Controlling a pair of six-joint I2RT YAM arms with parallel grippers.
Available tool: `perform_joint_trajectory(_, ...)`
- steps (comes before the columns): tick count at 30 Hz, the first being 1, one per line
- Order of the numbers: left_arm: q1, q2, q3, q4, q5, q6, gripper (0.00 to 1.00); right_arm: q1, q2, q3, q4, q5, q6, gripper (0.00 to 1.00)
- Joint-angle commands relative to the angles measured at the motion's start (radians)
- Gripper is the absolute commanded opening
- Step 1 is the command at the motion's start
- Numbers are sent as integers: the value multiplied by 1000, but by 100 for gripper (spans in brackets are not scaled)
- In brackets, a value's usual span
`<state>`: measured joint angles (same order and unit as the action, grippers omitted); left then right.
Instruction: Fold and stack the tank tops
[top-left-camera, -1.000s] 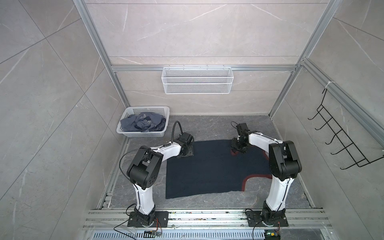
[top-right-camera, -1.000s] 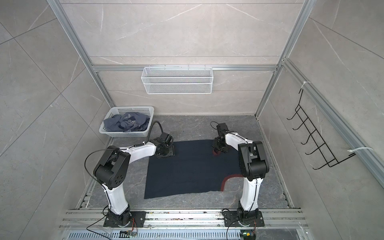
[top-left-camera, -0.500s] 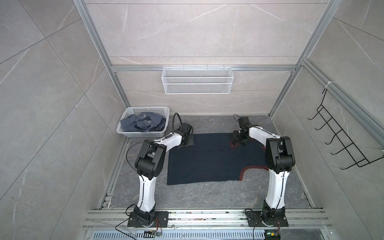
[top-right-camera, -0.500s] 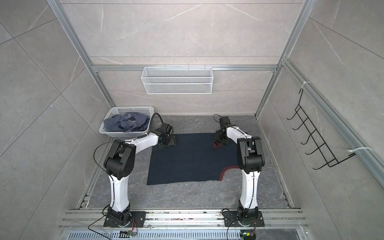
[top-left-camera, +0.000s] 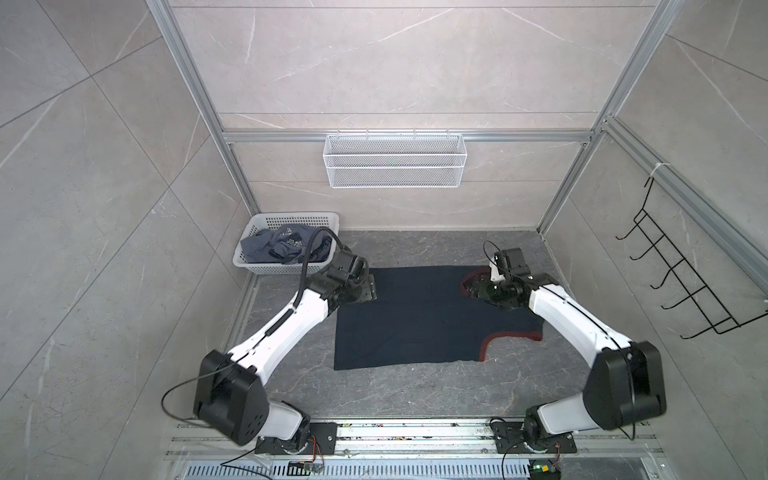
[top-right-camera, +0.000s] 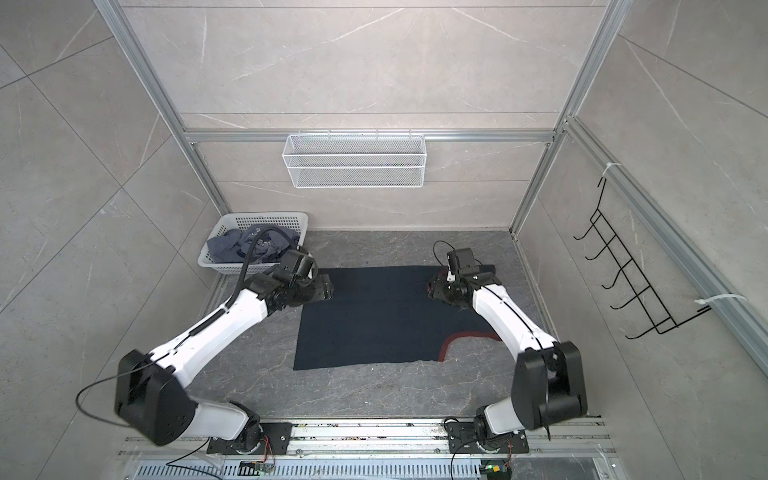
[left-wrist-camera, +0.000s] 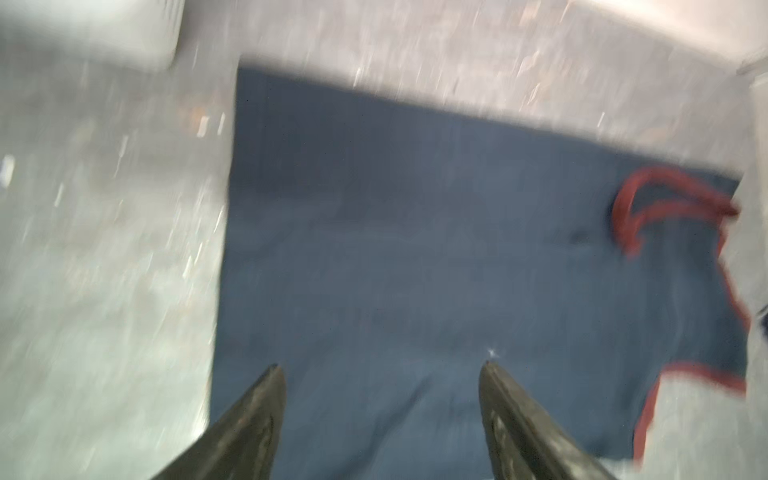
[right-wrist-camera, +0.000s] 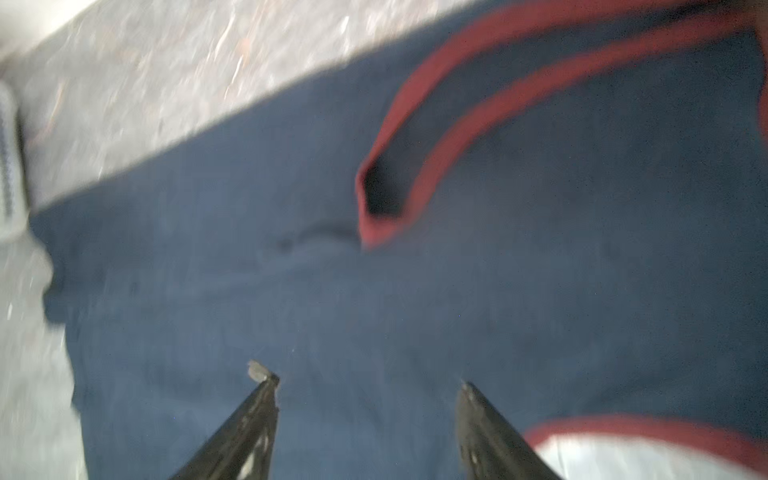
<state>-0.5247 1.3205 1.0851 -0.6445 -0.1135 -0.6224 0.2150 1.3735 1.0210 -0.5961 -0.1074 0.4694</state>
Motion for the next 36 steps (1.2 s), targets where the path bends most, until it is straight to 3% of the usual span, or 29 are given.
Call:
perform_joint_trajectory(1,-14,-130,-132,-157,-19,-99,74,0,-133,-111,-135,-29,-9,69)
perform_joint_trajectory(6,-21,-322,-319,-246,2,-224,70,4,-297,-279,-206,-94,65,67)
perform_joint_trajectory(13,-21,-473,-531,-190,24,-333,67,24,-396,-447,-171,-171,189,63)
perform_joint_trajectory(24,-20,-416,-665,64,68,-357,56,26,-331,-564,7,-184,248,58)
perform_joint_trajectory(36,-21,-388,-709,143,26,-357,46,41,-247,-579,127,-175,268,50)
